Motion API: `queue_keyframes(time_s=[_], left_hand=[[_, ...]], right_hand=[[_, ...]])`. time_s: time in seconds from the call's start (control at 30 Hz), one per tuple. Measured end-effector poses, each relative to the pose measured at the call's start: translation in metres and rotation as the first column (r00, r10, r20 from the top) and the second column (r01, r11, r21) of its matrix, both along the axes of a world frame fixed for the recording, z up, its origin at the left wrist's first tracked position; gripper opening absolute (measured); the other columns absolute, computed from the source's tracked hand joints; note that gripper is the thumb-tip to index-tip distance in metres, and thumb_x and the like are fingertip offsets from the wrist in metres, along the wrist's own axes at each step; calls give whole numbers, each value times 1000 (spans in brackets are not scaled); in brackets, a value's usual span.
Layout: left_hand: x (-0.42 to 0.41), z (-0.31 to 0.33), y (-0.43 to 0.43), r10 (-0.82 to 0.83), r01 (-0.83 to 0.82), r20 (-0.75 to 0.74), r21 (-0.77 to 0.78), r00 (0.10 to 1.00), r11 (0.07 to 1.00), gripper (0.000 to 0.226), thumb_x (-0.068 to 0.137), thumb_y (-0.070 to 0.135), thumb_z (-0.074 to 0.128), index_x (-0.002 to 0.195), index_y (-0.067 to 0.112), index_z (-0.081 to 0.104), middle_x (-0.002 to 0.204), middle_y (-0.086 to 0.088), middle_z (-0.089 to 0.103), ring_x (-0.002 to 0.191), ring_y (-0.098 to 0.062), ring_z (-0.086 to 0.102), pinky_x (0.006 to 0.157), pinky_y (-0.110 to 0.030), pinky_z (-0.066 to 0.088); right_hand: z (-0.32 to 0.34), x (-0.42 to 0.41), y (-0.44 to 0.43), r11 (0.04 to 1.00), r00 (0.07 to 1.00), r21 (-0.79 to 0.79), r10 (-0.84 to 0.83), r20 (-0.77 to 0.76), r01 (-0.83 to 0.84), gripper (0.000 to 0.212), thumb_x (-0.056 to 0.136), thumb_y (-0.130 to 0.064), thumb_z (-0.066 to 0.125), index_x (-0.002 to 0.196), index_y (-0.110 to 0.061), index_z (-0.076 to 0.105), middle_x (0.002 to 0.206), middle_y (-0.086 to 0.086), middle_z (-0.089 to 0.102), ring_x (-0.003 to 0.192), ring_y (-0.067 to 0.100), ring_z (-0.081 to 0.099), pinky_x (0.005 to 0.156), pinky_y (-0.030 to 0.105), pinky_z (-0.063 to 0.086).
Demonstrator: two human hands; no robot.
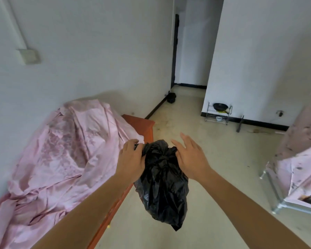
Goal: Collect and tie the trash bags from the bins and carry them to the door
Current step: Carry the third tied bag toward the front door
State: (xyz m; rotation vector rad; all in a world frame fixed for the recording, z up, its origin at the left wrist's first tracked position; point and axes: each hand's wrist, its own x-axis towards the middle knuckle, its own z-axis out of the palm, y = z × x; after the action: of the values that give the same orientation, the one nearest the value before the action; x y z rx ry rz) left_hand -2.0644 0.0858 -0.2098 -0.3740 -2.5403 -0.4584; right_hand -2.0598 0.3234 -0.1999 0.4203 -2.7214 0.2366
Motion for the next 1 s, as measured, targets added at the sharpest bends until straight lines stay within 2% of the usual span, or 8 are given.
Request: queue_keyframes(time_s=[0.1,0.2,0.37,0.53,0.67,0.7,0.8,1.0], left_hand=[[-94,8,30,-98,98,-4,29,995,995,25,89,19,59,113,13,64,121,-8,58,113,-30,51,92,-48,48],[-185,23,65,-150,150,-10,6,989,989,25,86,18,66,110,10,63,118,-10,59,112,-33,54,88,-51,51],[-326,42,146,-185,185,-5,12,983,983,29,89,21,65,115,10,64,122,-11,59,114,-33,53,91,-49,49],[-469,26,241,-195,194,53,26,979,981,27,93,25,59,116,13,62,122,-8,57,112,-32,53,93,-47,48],[-574,30,309,-192,178,130,108,973,978,27,97,25,53,121,17,60,121,-5,56,109,-29,56,87,-42,50],[-600,37,323,-194,178,135,120,972,977,26,98,24,53,122,17,60,120,-4,56,108,-28,57,86,-41,51],[-673,60,358,-205,189,121,134,971,973,26,98,21,53,123,17,59,120,-3,55,103,-25,58,84,-38,51],[-827,69,402,-196,189,70,102,978,977,26,95,18,58,121,19,60,118,-3,56,103,-26,58,83,-37,51]], right_hand=[[8,-83,33,998,998,35,-46,37,45,45,102,-25,41,147,-20,42,158,18,29,141,40,34,109,52,39],[25,-159,71,996,996,51,-82,42,80,44,103,-27,39,147,-20,42,157,16,31,140,38,37,107,52,42],[33,-283,148,987,987,4,-159,13,159,45,104,-29,38,148,-23,40,158,15,30,140,35,37,105,48,42],[12,-421,233,985,985,-24,-169,31,170,47,103,-28,37,150,-24,39,159,16,28,139,36,38,106,48,41],[14,-528,302,990,986,-31,-132,101,135,61,96,-46,16,151,-27,32,161,13,23,139,33,37,105,47,42],[20,-555,317,992,987,-26,-117,111,121,62,96,-49,16,152,-27,31,161,12,23,139,32,37,105,46,42],[37,-635,352,998,991,0,-64,118,64,55,99,-44,36,151,-25,33,160,11,25,139,31,38,106,45,41],[50,-802,396,999,1000,33,4,22,-5,34,98,-24,52,131,-19,55,151,12,40,132,32,46,102,45,43]])
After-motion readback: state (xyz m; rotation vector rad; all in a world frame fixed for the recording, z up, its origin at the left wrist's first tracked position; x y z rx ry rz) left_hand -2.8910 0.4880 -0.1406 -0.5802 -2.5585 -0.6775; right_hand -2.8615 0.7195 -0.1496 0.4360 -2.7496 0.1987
